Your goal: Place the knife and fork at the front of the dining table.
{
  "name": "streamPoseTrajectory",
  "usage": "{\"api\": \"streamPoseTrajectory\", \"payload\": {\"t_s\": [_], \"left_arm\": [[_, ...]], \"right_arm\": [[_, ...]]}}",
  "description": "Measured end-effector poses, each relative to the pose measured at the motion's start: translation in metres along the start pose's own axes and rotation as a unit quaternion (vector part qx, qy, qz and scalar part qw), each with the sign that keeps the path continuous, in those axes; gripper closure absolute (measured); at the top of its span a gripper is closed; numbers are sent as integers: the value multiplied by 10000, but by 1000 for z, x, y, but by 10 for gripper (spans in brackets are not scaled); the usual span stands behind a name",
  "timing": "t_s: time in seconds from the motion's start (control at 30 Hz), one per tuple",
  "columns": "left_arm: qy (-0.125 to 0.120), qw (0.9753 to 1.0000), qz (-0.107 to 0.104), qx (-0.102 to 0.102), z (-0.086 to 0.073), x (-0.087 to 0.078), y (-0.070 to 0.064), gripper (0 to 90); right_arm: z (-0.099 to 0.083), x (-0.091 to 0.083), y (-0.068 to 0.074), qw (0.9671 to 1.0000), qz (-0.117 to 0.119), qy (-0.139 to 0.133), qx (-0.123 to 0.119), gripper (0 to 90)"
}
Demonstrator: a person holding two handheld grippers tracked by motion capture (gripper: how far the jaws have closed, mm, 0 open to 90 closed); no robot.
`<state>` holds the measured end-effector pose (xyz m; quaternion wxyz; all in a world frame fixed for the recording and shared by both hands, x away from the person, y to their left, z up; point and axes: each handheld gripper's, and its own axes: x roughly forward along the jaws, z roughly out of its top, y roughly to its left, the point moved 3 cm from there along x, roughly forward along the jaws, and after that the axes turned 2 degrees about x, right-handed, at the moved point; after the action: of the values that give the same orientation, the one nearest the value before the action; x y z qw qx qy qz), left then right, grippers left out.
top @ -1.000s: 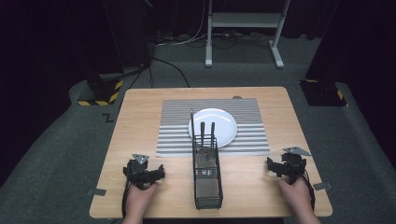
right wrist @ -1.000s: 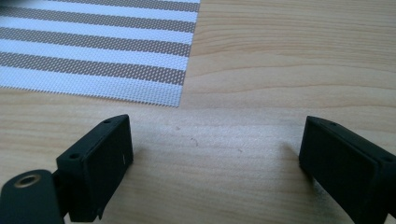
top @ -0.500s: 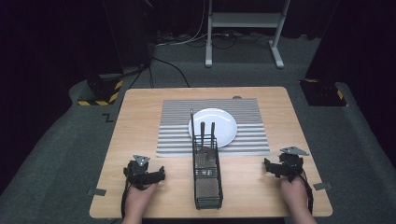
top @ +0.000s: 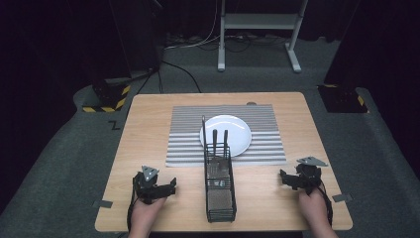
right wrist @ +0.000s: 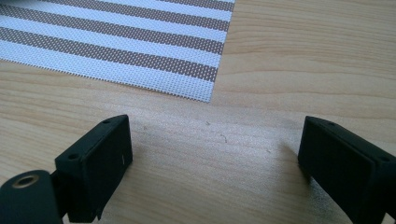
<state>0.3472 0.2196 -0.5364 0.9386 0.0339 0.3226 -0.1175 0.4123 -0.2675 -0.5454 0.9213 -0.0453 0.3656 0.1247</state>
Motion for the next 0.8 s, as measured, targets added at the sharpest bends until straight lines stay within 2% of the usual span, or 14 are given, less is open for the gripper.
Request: {"api": "streamPoseTrajectory", "payload": {"t_s": [0.13, 0.27, 0.37, 0.4, 0.57, 0.67, 0.73, 0.8], "left_arm": [[-376, 9992, -118, 118, 7, -10, -5, 6], [-718, 9970, -219, 189, 10, -16, -10, 10], [-790, 9962, -291, 213, 12, -19, -12, 19], [-961, 9943, -391, 230, 15, -22, -15, 24], [-1243, 9897, -683, 194, 22, -31, -21, 55], [-1428, 9860, -841, 165, 27, -38, -26, 55], [-1508, 9844, -889, 196, 29, -42, -30, 55], [-1469, 9847, -910, 217, 31, -44, -33, 55]], "right_arm": [[0, 0, 0, 10000, -2, 0, -4, 96], [0, 0, 0, 10000, 11, -7, -9, 97], [0, 0, 0, 10000, 18, -9, -18, 97], [0, 0, 0, 10000, 28, -10, -27, 98], [0, 0, 0, 10000, 27, -9, -26, 99], [0, 0, 0, 10000, 39, -13, -50, 99], [0, 0, 0, 10000, 39, -13, -51, 98], [0, 0, 0, 10000, 39, -13, -50, 99]]}}
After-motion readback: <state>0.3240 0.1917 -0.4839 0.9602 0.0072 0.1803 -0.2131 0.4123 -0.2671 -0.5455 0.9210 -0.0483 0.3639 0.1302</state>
